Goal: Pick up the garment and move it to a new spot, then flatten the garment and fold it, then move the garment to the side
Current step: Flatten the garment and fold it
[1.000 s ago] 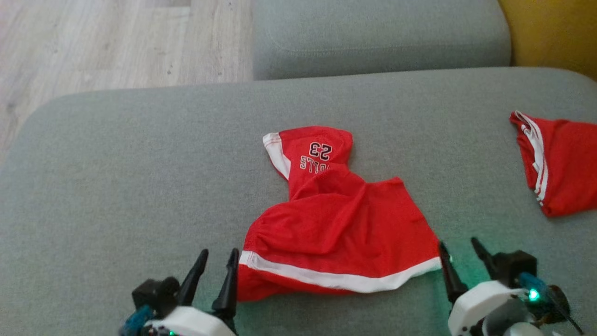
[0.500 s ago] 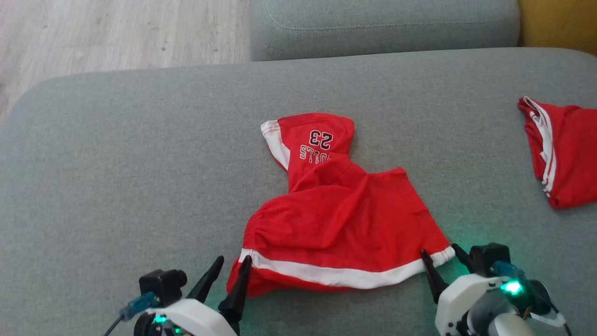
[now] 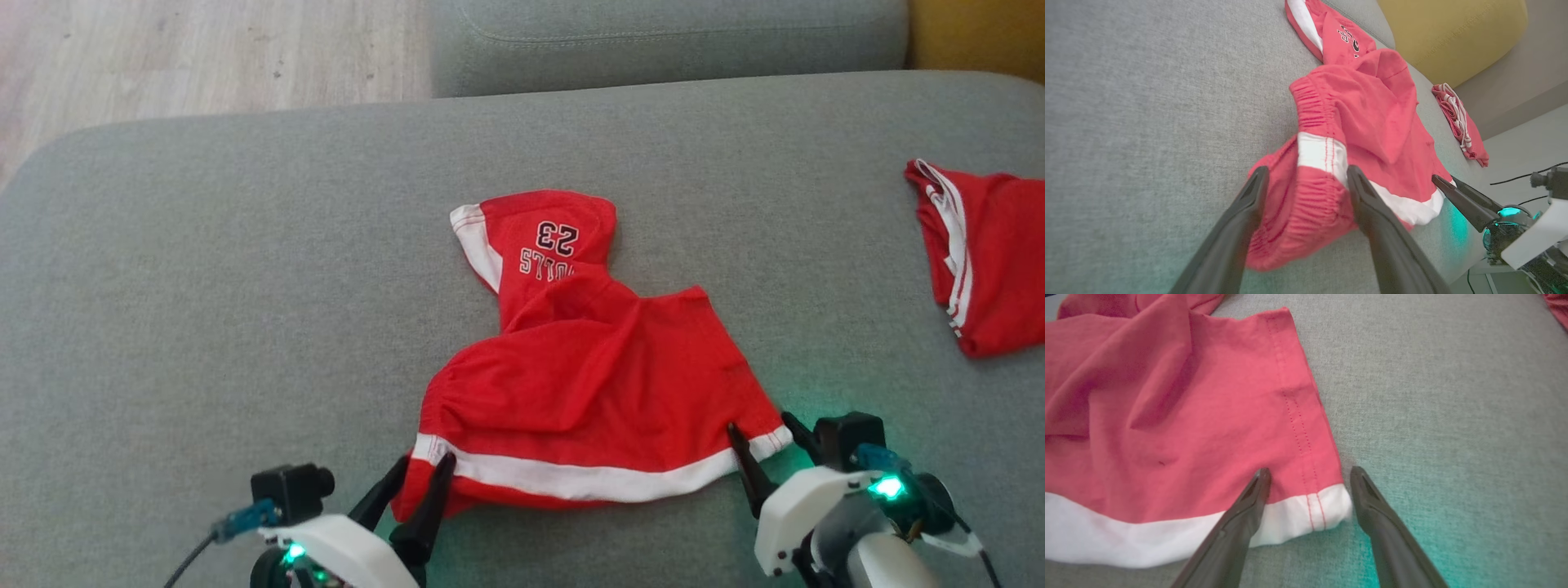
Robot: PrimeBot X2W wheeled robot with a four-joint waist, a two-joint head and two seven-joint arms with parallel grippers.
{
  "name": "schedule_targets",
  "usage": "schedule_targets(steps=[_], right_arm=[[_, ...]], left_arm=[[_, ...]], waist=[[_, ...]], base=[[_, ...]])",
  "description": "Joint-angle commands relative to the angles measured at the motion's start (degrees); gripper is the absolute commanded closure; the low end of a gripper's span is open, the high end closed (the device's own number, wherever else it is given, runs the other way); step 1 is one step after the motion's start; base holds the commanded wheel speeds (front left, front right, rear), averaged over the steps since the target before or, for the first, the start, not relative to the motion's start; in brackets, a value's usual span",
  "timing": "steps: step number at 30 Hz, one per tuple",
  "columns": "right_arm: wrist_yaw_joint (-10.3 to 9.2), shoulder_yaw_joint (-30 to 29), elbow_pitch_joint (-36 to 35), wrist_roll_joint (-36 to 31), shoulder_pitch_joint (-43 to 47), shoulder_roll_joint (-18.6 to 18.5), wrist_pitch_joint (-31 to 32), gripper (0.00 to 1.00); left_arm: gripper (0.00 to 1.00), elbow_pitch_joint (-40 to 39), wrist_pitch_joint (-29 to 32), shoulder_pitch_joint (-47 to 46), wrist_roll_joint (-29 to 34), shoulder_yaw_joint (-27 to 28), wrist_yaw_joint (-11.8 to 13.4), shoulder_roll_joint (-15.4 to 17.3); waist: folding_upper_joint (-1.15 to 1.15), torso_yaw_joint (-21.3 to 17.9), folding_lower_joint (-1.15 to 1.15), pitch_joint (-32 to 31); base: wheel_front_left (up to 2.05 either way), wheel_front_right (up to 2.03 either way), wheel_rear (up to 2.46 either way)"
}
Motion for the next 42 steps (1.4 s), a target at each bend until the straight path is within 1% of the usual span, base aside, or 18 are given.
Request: schedule_targets(steps=[1, 6, 7, 8, 9, 10, 11, 12, 16, 19, 22, 25, 26, 31, 34, 39, 42], right_arm=[[-0.04, 1.72, -0.57, 0.31, -2.07, -0.54, -0.23, 0.00], [-0.04, 3.47, 0.72, 1.03, -2.96, -0.60, -0.05, 0.00], [-0.04, 3.82, 1.06, 1.29, -3.16, -0.60, 0.08, 0.00], [-0.04, 4.13, 1.47, 1.61, -3.38, -0.61, 0.28, 0.00], [-0.04, 4.41, 1.84, 1.96, -3.61, -0.64, 0.37, 0.10], [-0.04, 4.78, 2.57, 2.72, -4.03, -0.65, 0.41, 0.57], [-0.04, 4.97, 2.91, 3.25, -4.21, -0.62, 0.36, 0.69], [-0.04, 5.19, 3.17, 3.99, -4.36, -0.57, 0.12, 1.00], [-0.04, 5.51, 3.92, 6.87, -4.44, -0.62, -0.69, 1.00], [-0.04, 4.84, 1.91, 11.37, -4.12, -1.00, -1.61, 1.00], [-0.04, 3.58, -2.55, 16.57, -3.51, -1.44, -1.30, 1.00], [-0.04, 2.08, -9.91, 23.40, -2.36, -2.38, 0.88, 1.00], [-0.04, 2.08, -9.91, 23.40, -2.36, -2.38, 0.88, 1.00], [-0.04, -2.38, -26.55, 34.72, 0.38, -4.12, 7.36, 1.00], [-0.04, -5.96, -37.03, 39.82, 1.97, -4.31, 11.89, 1.00], [-0.04, -11.50, -53.04, 45.24, 2.78, -3.05, 19.38, 1.00], [-0.04, -14.64, -60.80, 47.15, 1.34, -1.78, 23.84, 1.00]], left_arm=[[0.00, -1.29, -0.11, -3.45, -0.40, 1.20, -0.34, 0.78], [0.00, 0.29, -0.13, -5.16, -2.20, -0.23, -0.34, 1.45], [0.02, 0.57, -0.15, -5.43, -2.68, -0.46, -0.34, 1.52], [0.18, 0.82, -0.04, -5.72, -2.98, -0.86, -0.34, 1.73], [0.51, 1.07, 0.01, -5.99, -3.15, -1.24, -0.34, 1.98], [0.78, 1.44, 0.01, -6.37, -3.58, -1.89, -0.34, 2.30], [0.88, 1.55, -0.04, -6.46, -3.81, -2.17, -0.34, 2.45], [1.00, 1.63, -0.10, -6.48, -4.04, -2.43, -0.34, 2.64], [1.00, 1.15, -0.64, -6.11, -4.62, -3.51, -0.34, 3.75], [1.00, -1.82, -1.45, -5.37, -5.40, -3.74, -0.34, 4.71], [1.00, -7.00, -1.19, -4.33, -7.42, -3.91, -0.34, 5.24], [1.00, -14.97, 0.12, -3.12, -10.87, -4.37, -0.34, 6.02], [1.00, -14.97, 0.12, -3.12, -10.87, -4.37, -0.34, 6.02], [1.00, -29.68, 1.72, -2.11, -16.16, -3.71, -0.34, 7.47], [1.00, -37.76, 2.84, -2.52, -18.46, -3.08, -0.10, 7.75], [1.00, -48.63, 6.12, -5.82, -20.70, -2.48, 1.89, 8.07], [1.00, -53.36, 8.29, -9.41, -21.28, -1.74, 3.73, 8.01]], waist=[[0.00, -0.18, 0.00, 0.06], [0.00, -0.71, 0.00, 0.23], [0.00, -0.80, 0.00, 0.25], [0.00, -0.87, 0.00, 0.26], [0.00, -0.92, 0.00, 0.28], [0.00, -1.00, 0.00, 0.20], [0.00, -1.03, 0.00, 0.08], [0.00, -1.05, 0.00, -0.09], [0.00, -0.94, 0.00, -1.37], [0.00, -0.85, 0.00, -2.51], [0.00, -0.99, 0.00, -3.46], [0.00, -1.26, 0.00, -4.20], [0.00, -1.26, 0.00, -4.20], [0.00, -2.12, 0.00, -4.73], [0.00, -2.68, 0.00, -4.81], [0.00, -3.84, 0.00, -4.64], [0.00, -4.65, 0.00, -3.92]], base=[[0.00, 0.00, 0.00], [0.00, 0.00, 0.00], [0.00, 0.00, 0.00], [0.00, 0.00, 0.00], [0.00, 0.00, 0.00], [0.00, 0.00, 0.00], [0.00, 0.00, 0.00], [0.00, 0.00, 0.00], [0.00, 0.00, 0.00], [0.00, 0.00, 0.00], [0.00, 0.00, 0.00], [0.00, 0.00, 0.00], [0.00, 0.00, 0.00], [0.00, 0.00, 0.00], [0.00, 0.00, 0.00], [0.00, 0.00, 0.00], [0.00, 0.00, 0.00]])
